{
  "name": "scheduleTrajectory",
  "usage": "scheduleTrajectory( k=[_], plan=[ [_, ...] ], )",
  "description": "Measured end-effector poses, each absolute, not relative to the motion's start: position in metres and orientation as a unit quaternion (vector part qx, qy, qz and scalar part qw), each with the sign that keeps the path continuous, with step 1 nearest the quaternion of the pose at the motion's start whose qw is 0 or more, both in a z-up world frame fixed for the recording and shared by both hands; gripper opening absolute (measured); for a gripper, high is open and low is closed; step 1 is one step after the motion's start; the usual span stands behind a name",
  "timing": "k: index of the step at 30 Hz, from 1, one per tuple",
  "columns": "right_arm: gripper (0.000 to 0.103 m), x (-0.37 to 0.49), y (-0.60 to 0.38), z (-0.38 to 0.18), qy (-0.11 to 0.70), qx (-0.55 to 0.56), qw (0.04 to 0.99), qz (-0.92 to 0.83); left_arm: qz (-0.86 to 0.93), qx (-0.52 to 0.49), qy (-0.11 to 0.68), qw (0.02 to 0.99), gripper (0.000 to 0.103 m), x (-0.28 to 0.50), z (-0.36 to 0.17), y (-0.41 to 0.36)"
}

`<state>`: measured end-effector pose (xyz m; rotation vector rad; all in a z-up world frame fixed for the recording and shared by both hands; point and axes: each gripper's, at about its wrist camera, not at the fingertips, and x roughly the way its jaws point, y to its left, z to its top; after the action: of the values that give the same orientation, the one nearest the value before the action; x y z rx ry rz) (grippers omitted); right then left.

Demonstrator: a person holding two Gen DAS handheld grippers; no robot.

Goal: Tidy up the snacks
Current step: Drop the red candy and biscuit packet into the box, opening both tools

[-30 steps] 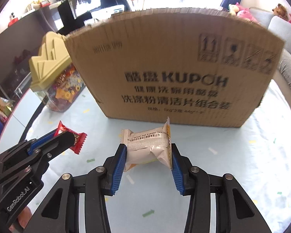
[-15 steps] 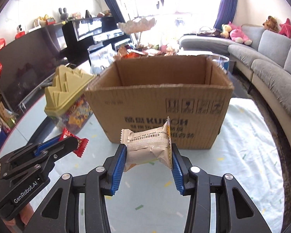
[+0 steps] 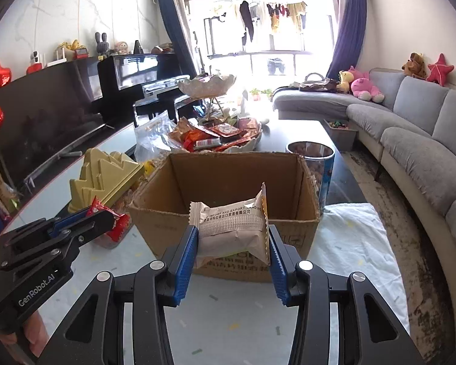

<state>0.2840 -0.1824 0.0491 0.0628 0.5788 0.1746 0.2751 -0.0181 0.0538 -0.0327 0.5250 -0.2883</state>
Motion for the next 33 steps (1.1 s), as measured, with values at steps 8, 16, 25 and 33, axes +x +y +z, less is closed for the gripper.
scheduleTrajectory(
  k=[8, 16, 25, 33],
  plan=[
    [0.046, 0.305, -0.191, 0.075, 0.271, 0.018, 0.959, 0.076, -0.145, -0.001, 0.241, 0.960, 0.017, 0.300, 0.077, -0.026],
    [0.046, 0.332, -0.196, 0.088, 0.275, 0.009, 0.959, 0.071, -0.149, 0.012, 0.252, 0.956, 0.017, 0.339, 0.084, -0.035],
    [0.046, 0.364, -0.199, 0.076, 0.299, 0.009, 0.952, 0.070, -0.149, 0.008, 0.277, 0.949, 0.017, 0.374, 0.068, -0.037],
    [0.061, 0.384, -0.202, 0.066, 0.313, 0.015, 0.948, 0.054, -0.126, 0.010, 0.299, 0.946, 0.037, 0.391, 0.059, -0.035]
  ],
)
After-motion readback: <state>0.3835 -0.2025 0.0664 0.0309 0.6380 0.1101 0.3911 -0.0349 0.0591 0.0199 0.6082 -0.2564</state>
